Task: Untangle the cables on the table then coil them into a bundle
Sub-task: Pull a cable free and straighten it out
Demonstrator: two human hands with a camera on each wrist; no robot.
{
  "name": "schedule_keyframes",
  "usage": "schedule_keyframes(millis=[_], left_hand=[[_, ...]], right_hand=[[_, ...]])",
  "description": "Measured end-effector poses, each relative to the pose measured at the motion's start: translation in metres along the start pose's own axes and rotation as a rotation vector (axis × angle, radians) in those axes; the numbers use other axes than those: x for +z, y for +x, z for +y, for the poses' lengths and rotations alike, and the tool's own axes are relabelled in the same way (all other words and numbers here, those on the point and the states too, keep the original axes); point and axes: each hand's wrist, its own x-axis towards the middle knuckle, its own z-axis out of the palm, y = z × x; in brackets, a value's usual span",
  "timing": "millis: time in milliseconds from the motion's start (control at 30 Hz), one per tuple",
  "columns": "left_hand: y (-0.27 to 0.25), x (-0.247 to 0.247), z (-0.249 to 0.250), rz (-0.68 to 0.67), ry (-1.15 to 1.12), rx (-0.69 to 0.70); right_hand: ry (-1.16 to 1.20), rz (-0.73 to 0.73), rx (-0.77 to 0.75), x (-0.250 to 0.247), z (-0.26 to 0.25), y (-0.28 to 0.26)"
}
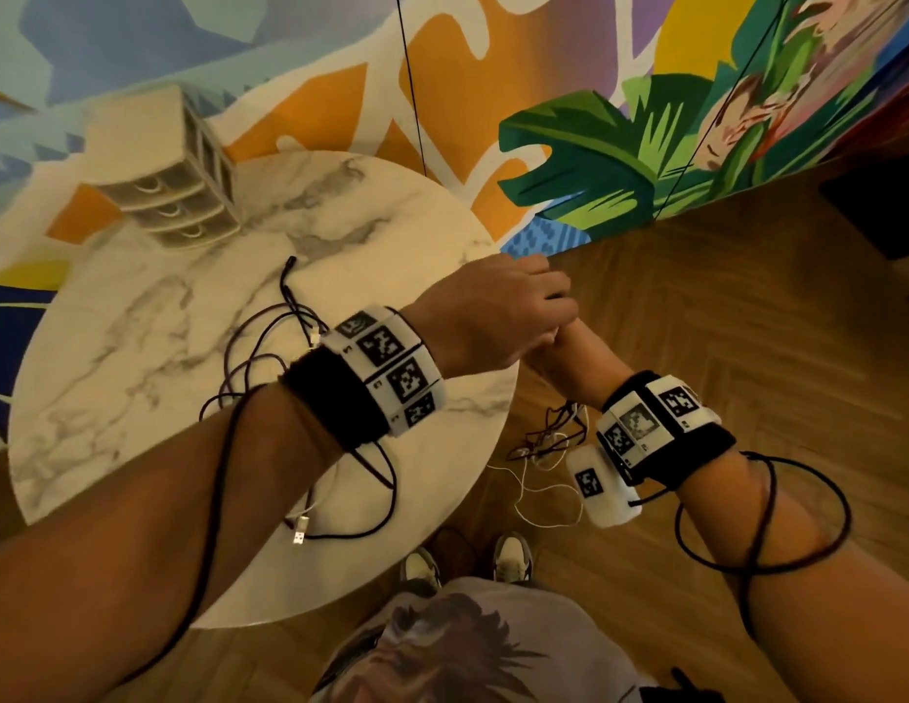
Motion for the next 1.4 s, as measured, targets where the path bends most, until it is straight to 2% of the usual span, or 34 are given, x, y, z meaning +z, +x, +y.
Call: schedule_keyframes(millis=[67, 100, 233, 367, 433, 533, 633, 667, 700, 733, 800, 833, 900, 967, 1067, 1300, 1333, 1400], left_hand=[[0.001, -0.006, -0.001, -0.025, 0.001, 0.03], [0.001, -0.008, -0.002, -0.044, -0.014, 0.014], [-0.006, -0.012, -0.004, -0.107, -0.182, -0.166], [-0.018, -0.012, -0.001, -0.105, -0.348, -0.302], [-0.026, -0.009, 0.001, -0.061, -0.431, -0.365], [-0.043, -0.001, -0.002, 0.099, -0.508, -0.503], [-0.08, 0.012, -0.014, 0.193, -0.474, -0.747], [-0.099, 0.02, -0.019, 0.14, -0.452, -0.877], [-0.136, 0.03, -0.023, -0.005, -0.418, -1.049], [-0.159, 0.043, -0.021, -0.223, -0.399, -1.136], [-0.203, 0.07, -0.005, -0.672, -0.429, -1.151], [-0.219, 0.08, 0.007, -0.815, -0.435, -1.151], [-0.246, 0.094, 0.027, -0.969, -0.382, -1.215], [-0.263, 0.104, 0.04, -1.049, -0.303, -1.225], [-0.264, 0.108, 0.046, -1.015, -0.273, -1.217], [-0.24, 0.096, 0.051, -0.985, -0.161, -1.1], [-0.233, 0.091, 0.05, -0.954, -0.152, -1.074], [-0.217, 0.077, 0.049, -0.806, -0.121, -1.048]], right_hand=[[0.0, -0.008, 0.138, 0.001, 0.0, 0.003], [0.024, -0.008, 0.153, 0.001, 0.001, 0.004], [0.082, -0.044, 0.006, 0.002, 0.001, 0.006], [0.184, -0.101, 0.007, 0.01, 0.004, 0.005], [0.182, -0.106, 0.028, 0.02, 0.007, 0.008], [0.172, -0.068, 0.056, 0.035, 0.014, 0.013], [0.155, 0.008, 0.041, 0.047, 0.025, 0.009], [0.188, 0.031, 0.049, 0.048, 0.026, 0.007], [0.253, 0.013, 0.081, 0.062, 0.022, 0.01], [0.334, 0.028, 0.136, 0.063, 0.024, 0.006], [0.508, 0.028, 0.227, 0.071, 0.028, 0.003], [0.61, 0.006, 0.245, 0.074, 0.028, 0.002], [0.729, -0.073, 0.213, 0.082, 0.027, 0.002], [0.734, -0.159, 0.184, 0.089, 0.021, 0.001], [0.718, -0.239, 0.161, 0.093, 0.014, -0.001], [0.661, -0.251, 0.173, 0.108, 0.0, 0.004], [0.65, -0.241, 0.178, 0.111, -0.001, 0.004], [0.622, -0.232, 0.17, 0.116, -0.01, 0.001]])
